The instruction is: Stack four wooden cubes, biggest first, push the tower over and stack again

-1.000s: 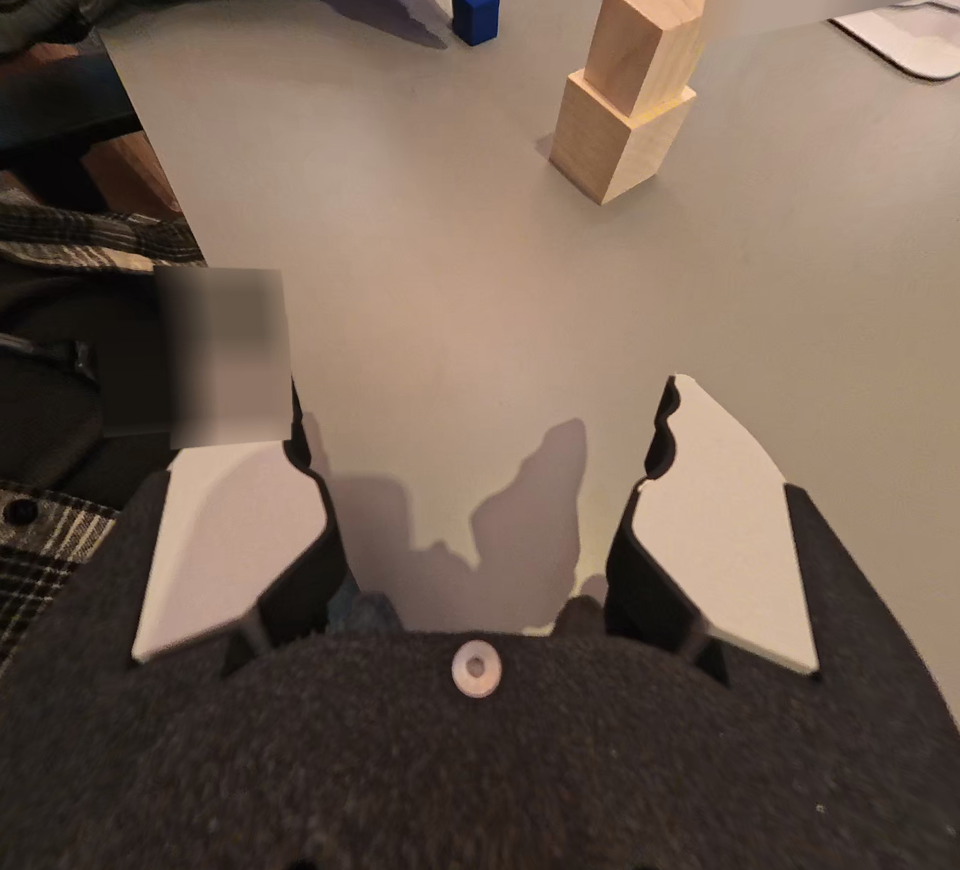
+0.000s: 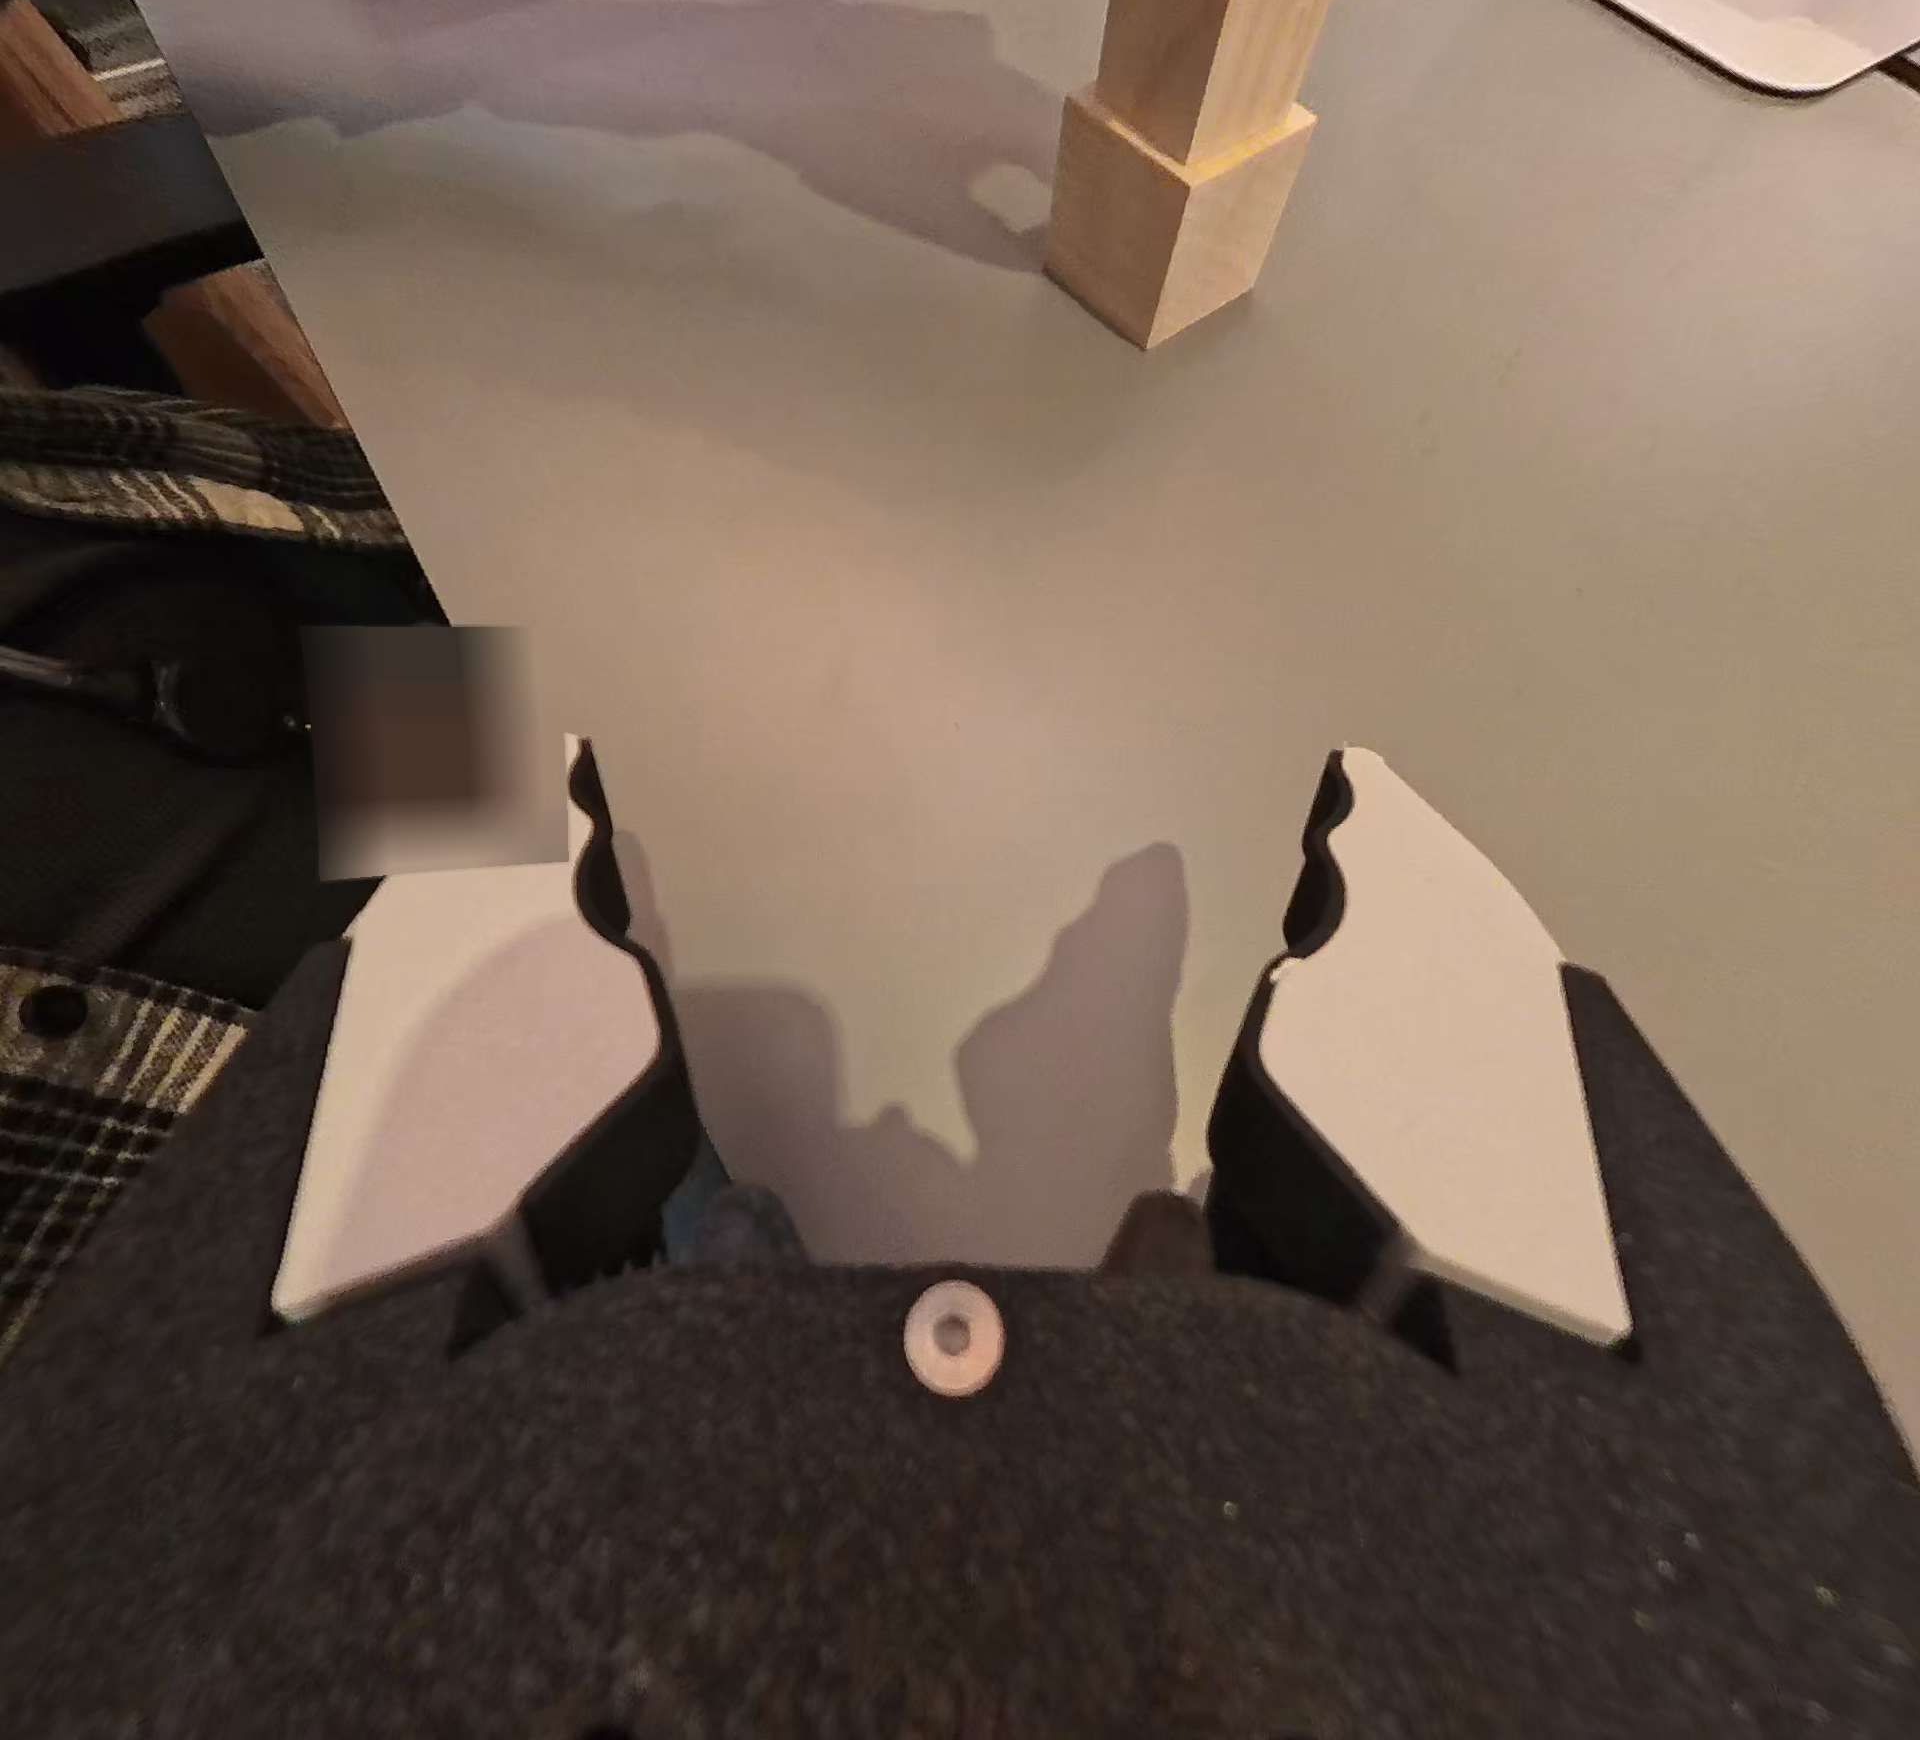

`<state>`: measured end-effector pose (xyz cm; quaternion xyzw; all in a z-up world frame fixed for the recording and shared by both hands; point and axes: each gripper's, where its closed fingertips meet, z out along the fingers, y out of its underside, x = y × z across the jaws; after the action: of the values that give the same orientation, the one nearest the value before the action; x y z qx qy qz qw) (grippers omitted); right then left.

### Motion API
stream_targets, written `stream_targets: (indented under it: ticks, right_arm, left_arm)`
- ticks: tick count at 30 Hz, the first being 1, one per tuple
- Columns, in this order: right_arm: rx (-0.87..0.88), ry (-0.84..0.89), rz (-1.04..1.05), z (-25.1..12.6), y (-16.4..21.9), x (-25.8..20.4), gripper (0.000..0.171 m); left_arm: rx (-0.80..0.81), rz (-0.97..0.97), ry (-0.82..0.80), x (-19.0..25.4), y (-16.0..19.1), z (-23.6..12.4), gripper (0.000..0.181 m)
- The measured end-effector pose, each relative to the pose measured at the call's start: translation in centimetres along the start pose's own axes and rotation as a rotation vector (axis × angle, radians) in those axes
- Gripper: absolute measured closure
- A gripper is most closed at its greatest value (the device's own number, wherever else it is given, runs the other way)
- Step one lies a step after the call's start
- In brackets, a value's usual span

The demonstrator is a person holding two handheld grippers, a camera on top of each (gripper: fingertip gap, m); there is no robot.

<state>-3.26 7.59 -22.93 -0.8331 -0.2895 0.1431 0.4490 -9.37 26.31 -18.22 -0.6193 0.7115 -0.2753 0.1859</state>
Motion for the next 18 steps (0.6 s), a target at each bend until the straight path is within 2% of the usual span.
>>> stream_targets:
  ticks: [5, 11, 14, 18]
  right_arm:
    - [-0.001, -0.008, 0.006, 0.2, 0.2, -0.1, 0.047]
    - [-0.002, -0.006, 0.005, 0.1, 0.1, -0.2, 0.046]
    - [-0.002, -0.003, 0.007, -0.1, 0.2, -0.2, 0.046]
    - [-0.002, -0.013, 0.0, 0.2, 0.0, -0.4, 0.046]
  left_arm:
    - [0.021, 0.001, 0.015, 0.1, 0.1, 0.2, 0.153]
    - [0.115, 0.001, -0.044, -1.6, 0.1, -2.3, 0.123]
    - [0.149, 0.04, -0.101, -4.3, 1.9, -4.1, 0.12]
    - [0.081, 0.096, -0.024, -6.8, 6.2, -3.5, 0.12]
